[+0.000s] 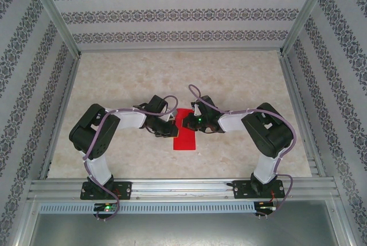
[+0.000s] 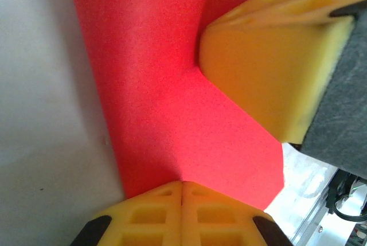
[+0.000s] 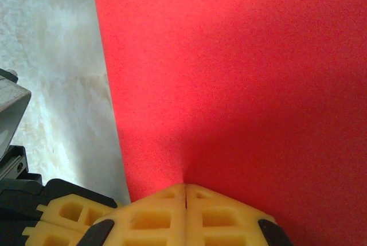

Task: Fold a paper plane with a square sheet of paper (fold left side to right side)
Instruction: Hold the square sheet of paper at the center of the table.

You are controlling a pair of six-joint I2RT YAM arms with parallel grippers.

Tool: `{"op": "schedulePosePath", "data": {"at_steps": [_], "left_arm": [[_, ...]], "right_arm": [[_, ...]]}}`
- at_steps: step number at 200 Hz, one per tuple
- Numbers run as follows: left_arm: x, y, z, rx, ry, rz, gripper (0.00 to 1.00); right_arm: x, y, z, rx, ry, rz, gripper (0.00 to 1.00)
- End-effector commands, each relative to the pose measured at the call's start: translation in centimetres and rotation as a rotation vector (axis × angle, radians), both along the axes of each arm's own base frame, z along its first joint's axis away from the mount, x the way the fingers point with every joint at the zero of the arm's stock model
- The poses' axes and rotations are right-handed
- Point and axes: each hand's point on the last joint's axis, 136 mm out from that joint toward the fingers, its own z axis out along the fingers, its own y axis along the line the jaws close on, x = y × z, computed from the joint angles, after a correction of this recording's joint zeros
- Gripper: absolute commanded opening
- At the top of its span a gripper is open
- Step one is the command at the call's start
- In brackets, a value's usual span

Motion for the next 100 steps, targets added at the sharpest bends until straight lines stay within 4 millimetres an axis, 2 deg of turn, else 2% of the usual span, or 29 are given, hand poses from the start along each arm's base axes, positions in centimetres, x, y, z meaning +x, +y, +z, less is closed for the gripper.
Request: {"op": "schedulePosePath", "data": {"at_steps": [1,17,36,66,100], "left_arm": [[-1.2,1.0,-2.2,0.072,0.036,0.028,0.04],[-1.3,1.2,-2.3,0.08,0.035,0.041,0.01],[-1.2,1.3,-2.2,0.084,0.027,0.058,0.0],[-1.0,1.2,-2.0,0.085,0.019,0.076,0.0],[-1.0,1.1,-2.0,0.084,0.013,0.08,0.0]], "right_arm": [[0.9,0.1,3.2,0.008,-0.07,0.013,0.0],[0.8,-0.1,4.7,0.017,-0.101,0.011,0.0],[-0.1,-0.5,5.4,0.025,-0.109,0.005,0.0],[-2.8,-0.8,4.8,0.022,-0.084,0.009,0.0],[-5.3,0.1,3.5,0.015,-0.052,0.022,0.0]]}}
